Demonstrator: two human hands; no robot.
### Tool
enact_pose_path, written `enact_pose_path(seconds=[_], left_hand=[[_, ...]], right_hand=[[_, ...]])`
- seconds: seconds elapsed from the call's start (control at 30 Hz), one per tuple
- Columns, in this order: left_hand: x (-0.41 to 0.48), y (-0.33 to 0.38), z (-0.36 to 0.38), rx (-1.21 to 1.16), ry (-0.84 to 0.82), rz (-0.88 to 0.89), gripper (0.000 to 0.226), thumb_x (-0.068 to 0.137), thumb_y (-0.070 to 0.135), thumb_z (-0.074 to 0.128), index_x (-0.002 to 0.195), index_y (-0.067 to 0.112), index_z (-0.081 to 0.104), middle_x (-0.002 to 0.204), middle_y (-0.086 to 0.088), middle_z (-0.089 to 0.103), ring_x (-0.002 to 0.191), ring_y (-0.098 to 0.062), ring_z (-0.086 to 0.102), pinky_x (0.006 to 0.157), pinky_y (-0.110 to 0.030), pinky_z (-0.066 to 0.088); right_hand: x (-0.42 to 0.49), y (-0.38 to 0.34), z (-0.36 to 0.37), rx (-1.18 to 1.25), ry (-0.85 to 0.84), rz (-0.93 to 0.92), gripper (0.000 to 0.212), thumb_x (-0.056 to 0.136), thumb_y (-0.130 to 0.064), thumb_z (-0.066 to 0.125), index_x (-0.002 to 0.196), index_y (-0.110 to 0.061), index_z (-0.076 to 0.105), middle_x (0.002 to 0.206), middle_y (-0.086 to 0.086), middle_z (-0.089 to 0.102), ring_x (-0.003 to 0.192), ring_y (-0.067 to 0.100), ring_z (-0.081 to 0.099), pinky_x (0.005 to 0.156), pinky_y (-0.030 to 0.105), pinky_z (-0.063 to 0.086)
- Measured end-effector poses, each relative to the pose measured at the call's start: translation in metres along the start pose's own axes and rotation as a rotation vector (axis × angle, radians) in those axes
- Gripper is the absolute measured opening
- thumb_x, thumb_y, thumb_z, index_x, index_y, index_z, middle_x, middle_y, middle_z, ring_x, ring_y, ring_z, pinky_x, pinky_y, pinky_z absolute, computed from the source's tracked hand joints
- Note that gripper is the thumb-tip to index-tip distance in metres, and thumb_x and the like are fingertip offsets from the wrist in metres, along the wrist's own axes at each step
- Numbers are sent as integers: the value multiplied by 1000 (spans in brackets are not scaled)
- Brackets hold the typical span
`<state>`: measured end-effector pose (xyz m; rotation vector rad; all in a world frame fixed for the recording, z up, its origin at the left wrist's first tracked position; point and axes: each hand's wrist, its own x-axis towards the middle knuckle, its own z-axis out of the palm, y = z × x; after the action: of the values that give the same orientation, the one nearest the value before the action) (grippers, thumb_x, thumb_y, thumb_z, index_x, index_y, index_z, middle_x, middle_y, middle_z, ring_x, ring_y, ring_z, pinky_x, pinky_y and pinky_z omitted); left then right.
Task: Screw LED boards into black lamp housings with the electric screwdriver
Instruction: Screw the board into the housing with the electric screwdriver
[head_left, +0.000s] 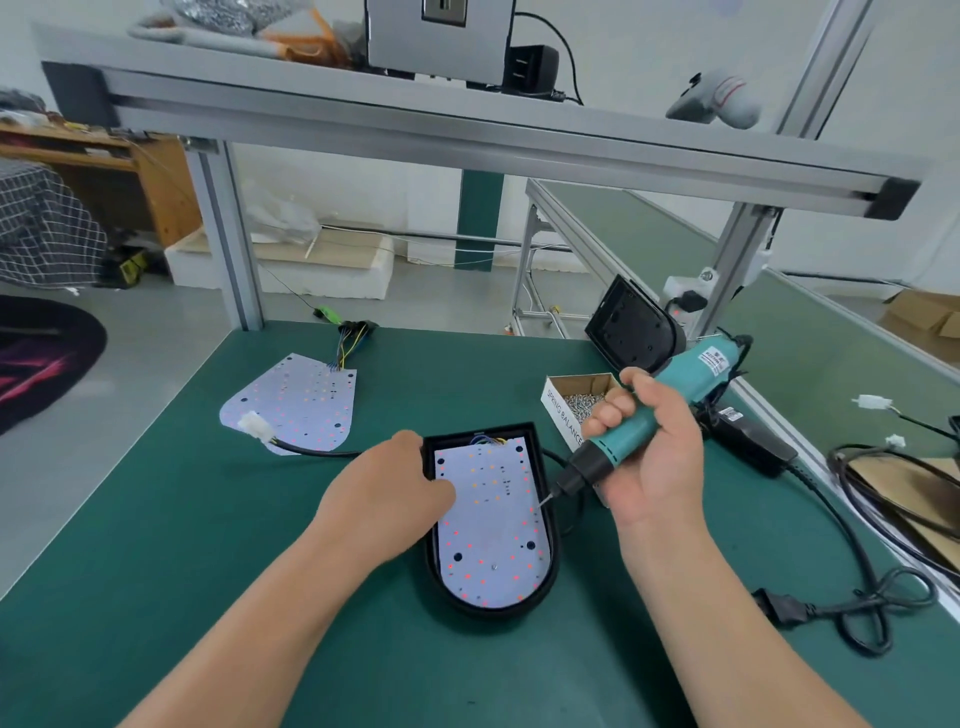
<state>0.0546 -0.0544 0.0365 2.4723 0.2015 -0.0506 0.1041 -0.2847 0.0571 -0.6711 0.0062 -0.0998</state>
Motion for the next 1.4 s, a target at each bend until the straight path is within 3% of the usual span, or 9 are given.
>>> enact_pose_path(seconds=[0.07, 0.13, 0.2, 0.3, 0.43, 0.67, 1.0, 1.23, 1.4], left_hand=[[-1, -2, -3, -138, -12, -4, 35, 93, 30, 54, 127, 26, 52, 82, 8, 67, 72, -15, 65, 63, -32, 51], [2, -2, -6, -534, -3, -93, 32, 99, 18, 47, 130, 25, 52, 76, 8, 56, 58, -14, 50, 52, -26, 39], [3, -1, -14, -1021, -67, -169, 31, 101, 0, 42, 126, 7, 58, 75, -1, 49, 56, -12, 41, 48, -24, 33], [-5, 5, -20, -1308, -273, -124, 31, 96, -16, 37, 112, -13, 64, 84, -10, 58, 60, -13, 46, 46, -21, 32], [-14, 15, -10, -1309, -421, -87, 35, 101, -14, 40, 122, -10, 67, 95, -16, 76, 57, -10, 52, 43, -18, 34], [-20, 18, 1, -1280, -509, -15, 29, 107, -4, 49, 132, -1, 63, 117, -23, 77, 60, -10, 58, 46, -17, 39], [-25, 19, -2, -1203, -569, -60, 35, 103, -9, 35, 127, -6, 61, 80, -14, 63, 54, -16, 40, 51, -21, 38], [-27, 19, 2, -1181, -492, -37, 18, 111, 19, 55, 110, 2, 62, 77, -4, 67, 42, -8, 37, 41, -18, 26], [-27, 17, 7, -1117, -397, -5, 28, 105, 34, 65, 99, 7, 66, 74, -7, 65, 41, -10, 35, 43, -20, 25]], right_hand=[[-1, 1, 1, -11, -24, 6, 2, 92, -15, 62, 91, -14, 64, 69, -2, 47, 57, 12, 48, 53, 24, 47], [-3, 4, 2, -17, -54, 13, 3, 91, -16, 61, 93, -15, 63, 69, -2, 47, 56, 12, 48, 54, 24, 46], [-6, 6, 4, -19, -75, 16, 4, 91, -16, 60, 94, -15, 63, 69, -2, 46, 56, 13, 47, 54, 24, 46], [-10, 9, 6, -14, -97, 9, 6, 92, -15, 58, 94, -15, 64, 69, -2, 45, 56, 13, 47, 54, 25, 46], [-15, 9, 11, 14, -144, -1, 7, 91, -15, 57, 94, -15, 63, 69, -3, 44, 57, 12, 46, 55, 25, 46], [-19, 2, 16, 76, -181, -26, 15, 99, -14, 45, 95, -14, 60, 66, -5, 44, 55, 11, 46, 54, 24, 46], [-20, -1, 17, 106, -212, -33, 14, 95, -15, 46, 93, -15, 60, 66, -5, 42, 55, 10, 44, 54, 23, 45], [-22, -4, 18, 123, -229, -37, 19, 97, -15, 43, 93, -16, 61, 67, -6, 42, 55, 9, 44, 55, 23, 45], [-23, -6, 18, 145, -239, -37, 16, 96, -17, 46, 95, -16, 62, 68, -6, 42, 56, 9, 45, 56, 23, 46]])
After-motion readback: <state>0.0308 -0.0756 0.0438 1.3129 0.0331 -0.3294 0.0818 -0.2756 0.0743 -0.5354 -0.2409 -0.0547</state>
